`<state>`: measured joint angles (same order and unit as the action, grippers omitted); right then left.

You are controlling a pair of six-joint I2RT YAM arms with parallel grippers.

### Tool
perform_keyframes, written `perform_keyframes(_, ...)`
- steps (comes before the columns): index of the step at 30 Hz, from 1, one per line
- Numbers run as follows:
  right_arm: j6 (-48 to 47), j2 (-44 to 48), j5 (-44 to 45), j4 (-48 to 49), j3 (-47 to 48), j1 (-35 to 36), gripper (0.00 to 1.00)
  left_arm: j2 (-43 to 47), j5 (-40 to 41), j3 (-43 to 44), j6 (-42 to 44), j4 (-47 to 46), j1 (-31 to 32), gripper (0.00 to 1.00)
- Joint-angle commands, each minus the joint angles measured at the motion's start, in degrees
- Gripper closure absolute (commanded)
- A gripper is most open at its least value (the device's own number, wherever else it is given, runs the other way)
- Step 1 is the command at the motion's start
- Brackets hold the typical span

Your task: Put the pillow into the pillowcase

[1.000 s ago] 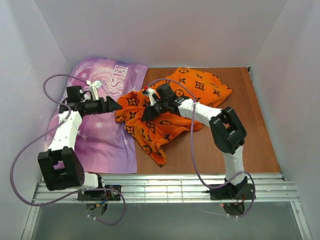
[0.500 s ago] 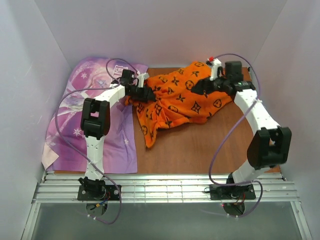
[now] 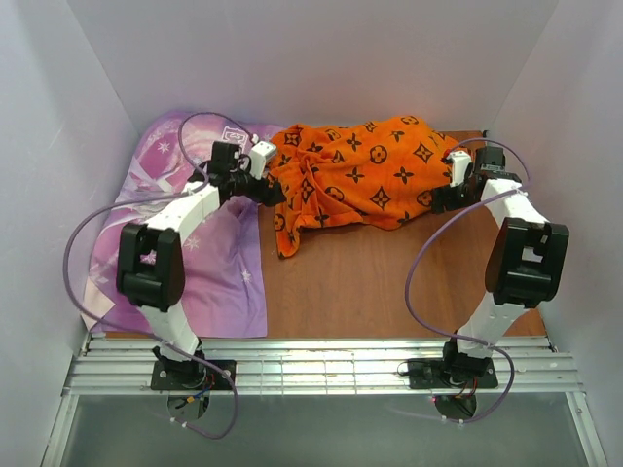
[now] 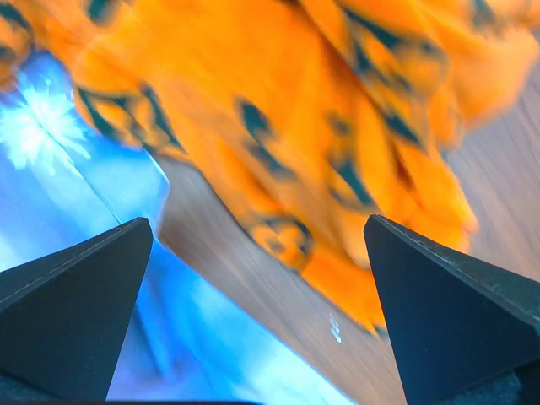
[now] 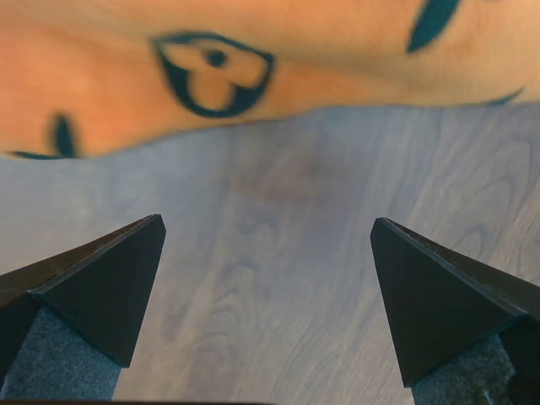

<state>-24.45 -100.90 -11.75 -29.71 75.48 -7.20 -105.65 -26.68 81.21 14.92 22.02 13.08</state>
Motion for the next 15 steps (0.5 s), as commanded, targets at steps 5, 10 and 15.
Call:
perform_keyframes(5,3.5,-5.0,-1.7,5.1,-0.3,0.5,0.07,14.5,11.6,-21.0,5.4,-10.5,12.0,0.02)
perform_keyframes(10,13.6,-11.5,-10.1,6.6,3.3,0.6,0.06,10.5,21.1,-20.8,5.6,-14.5,18.7,0.02)
perform_keyframes(15,18.6,-13.4,-14.2,11.7,3.8,0.7,0.44,1.2,35.5,-14.4,4.3,-16.8,21.1,0.07)
